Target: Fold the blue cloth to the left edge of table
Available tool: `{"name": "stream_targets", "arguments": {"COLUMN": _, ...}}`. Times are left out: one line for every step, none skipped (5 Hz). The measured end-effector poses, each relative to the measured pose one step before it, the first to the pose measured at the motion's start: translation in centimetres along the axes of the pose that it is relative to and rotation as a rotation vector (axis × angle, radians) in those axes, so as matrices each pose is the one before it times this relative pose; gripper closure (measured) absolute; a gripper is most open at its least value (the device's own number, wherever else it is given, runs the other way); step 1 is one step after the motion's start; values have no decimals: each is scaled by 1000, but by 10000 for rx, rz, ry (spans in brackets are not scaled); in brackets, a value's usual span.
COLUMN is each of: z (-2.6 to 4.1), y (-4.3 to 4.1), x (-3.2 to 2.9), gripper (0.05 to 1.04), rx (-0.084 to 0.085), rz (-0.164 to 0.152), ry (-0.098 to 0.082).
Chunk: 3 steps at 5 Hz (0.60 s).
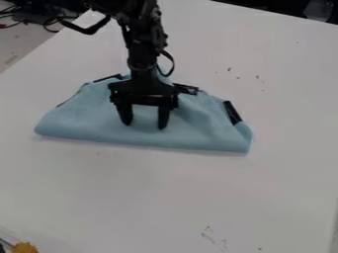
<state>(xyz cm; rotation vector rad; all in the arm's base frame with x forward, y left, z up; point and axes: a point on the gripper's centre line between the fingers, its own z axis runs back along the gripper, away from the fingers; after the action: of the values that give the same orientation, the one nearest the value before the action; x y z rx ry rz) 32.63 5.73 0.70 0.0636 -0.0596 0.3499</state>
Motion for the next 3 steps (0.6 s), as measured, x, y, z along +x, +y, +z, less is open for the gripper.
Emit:
{"name": "stream_targets", "arguments": {"z": -6, "y": 2261, "x": 652, "gripper": 82, "rx": 289, "rz": 295, "ry": 195}}
{"name": "stream_targets", "arguments": {"z": -105, "y": 2362, "x": 1171, "gripper": 82, "rx": 26, "rz": 91, "ry": -78}}
{"name": "stream_targets", "arguments": {"z": -223, "y": 1944, "x": 814, "gripper": 82, "rx": 33, "rz": 64, "ry": 111}}
